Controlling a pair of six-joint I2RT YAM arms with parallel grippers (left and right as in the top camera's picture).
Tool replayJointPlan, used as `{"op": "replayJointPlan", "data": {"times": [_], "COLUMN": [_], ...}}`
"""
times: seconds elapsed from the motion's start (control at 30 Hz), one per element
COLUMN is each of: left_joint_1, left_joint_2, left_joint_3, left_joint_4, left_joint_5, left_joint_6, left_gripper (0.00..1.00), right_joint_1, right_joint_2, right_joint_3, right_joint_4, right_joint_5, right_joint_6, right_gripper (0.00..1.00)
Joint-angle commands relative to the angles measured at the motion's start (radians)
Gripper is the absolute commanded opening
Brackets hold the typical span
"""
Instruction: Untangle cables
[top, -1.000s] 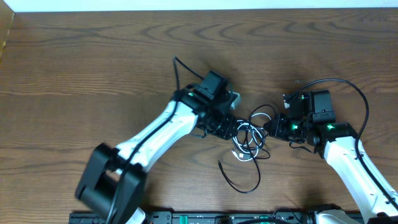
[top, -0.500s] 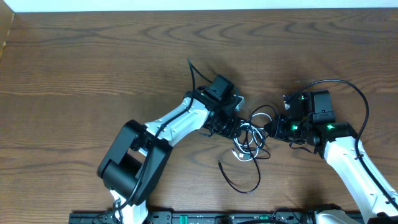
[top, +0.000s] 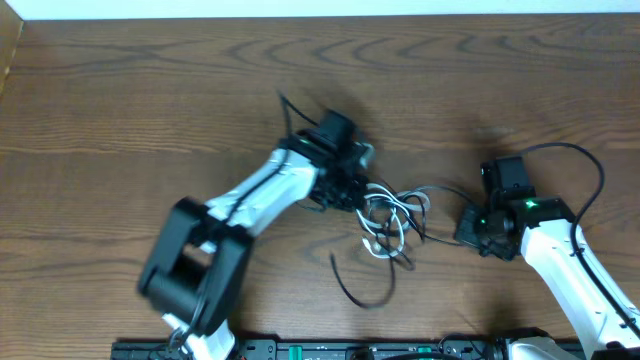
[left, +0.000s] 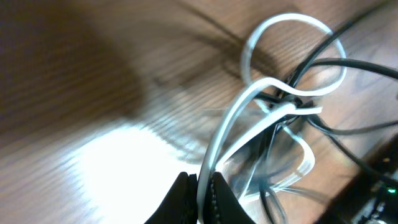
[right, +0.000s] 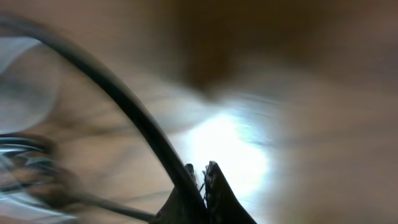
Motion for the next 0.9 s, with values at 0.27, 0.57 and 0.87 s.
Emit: {"op": "replayJointPlan", "data": {"times": [0.27,0.57,0.87], "left_joint_1": [0.217,0.074,0.037], "left_joint_2": [-0.305,-0.305,-0.305], "left_joint_3": [0.001,0.0,0.0], "left_joint_4": [-0.074,-0.002,0.198], "left_joint_5": [0.013,0.259,0.632], "left_joint_6": [-0.015,-0.013,-0.063], "left_gripper": [0.08,0.07,0.08], "right_joint_1": [-0.193,-0.091,-0.006], "right_joint_2": [0.0,0.0,0.0], "right_joint_3": [0.001,0.001,0.001], "right_joint_4": [0.072,0.355,0.489], "right_joint_5": [0.036,-0.768,-0.8], "right_joint_6": [-0.055,-0.42,-0.353], "right_gripper": [0.01,0.77,0.83]}}
